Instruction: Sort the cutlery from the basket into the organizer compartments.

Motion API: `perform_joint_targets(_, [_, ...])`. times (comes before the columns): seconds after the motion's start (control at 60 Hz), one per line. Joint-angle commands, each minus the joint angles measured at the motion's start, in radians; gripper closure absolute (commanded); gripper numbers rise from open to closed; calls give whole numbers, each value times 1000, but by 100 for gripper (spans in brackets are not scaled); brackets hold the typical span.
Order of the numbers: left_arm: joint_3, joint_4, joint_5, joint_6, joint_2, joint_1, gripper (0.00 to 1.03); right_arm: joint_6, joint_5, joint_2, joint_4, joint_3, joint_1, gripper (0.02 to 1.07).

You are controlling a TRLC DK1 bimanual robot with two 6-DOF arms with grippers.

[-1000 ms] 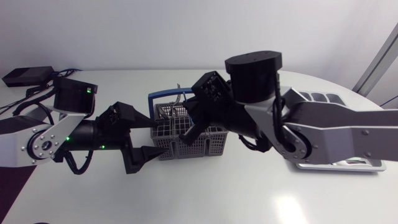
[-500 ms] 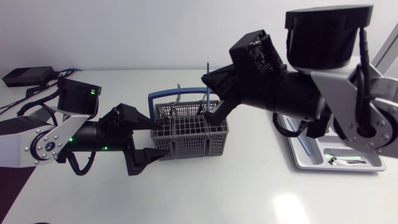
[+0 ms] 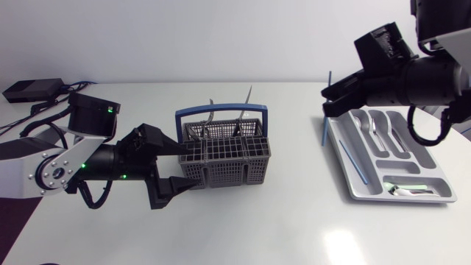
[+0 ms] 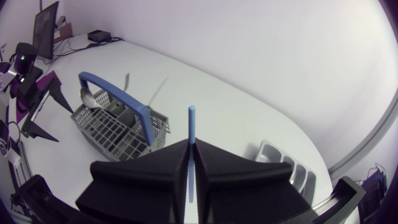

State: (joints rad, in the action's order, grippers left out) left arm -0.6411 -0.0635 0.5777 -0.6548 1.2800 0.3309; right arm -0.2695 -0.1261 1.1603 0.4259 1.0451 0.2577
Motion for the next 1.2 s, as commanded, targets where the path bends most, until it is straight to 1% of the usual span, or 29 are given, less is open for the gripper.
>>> perform_joint_targets(0.0, [0, -16, 5, 12, -18, 7, 6, -2, -6, 35, 50, 33, -78, 102])
perform_joint_targets(0.183, [-11, -36, 5, 12, -21, 11, 6, -10, -15, 141, 131, 79, -221, 101])
perform_joint_targets(0.4, [-15, -56, 4, 11, -38, 11, 6, -69, -79, 343, 321, 224, -362, 101])
perform_joint_targets(0.55, [-14, -64, 4, 11, -47, 11, 6, -109, -107, 452, 366, 271, -425, 101])
perform_joint_targets(0.667, [-12, -65, 4, 11, -50, 11, 6, -119, -118, 519, 363, 273, -442, 101])
perform_joint_targets(0.917, [-9, -73, 1, 4, -61, 0, 6, -89, -125, 659, 252, 257, -439, 101])
perform_joint_targets(1.05, [-6, -81, -3, 4, -73, -6, 6, -77, -121, 731, 212, 279, -436, 101])
perform_joint_targets(1.067, [-6, -79, -3, 4, -74, -7, 6, -77, -121, 739, 209, 282, -436, 100])
perform_joint_targets(1.117, [-5, -79, -3, 3, -76, -9, 6, -71, -116, 765, 198, 291, -434, 95])
perform_joint_targets(1.183, [-5, -79, -3, 3, -79, -12, 6, -65, -109, 785, 188, 299, -431, 92])
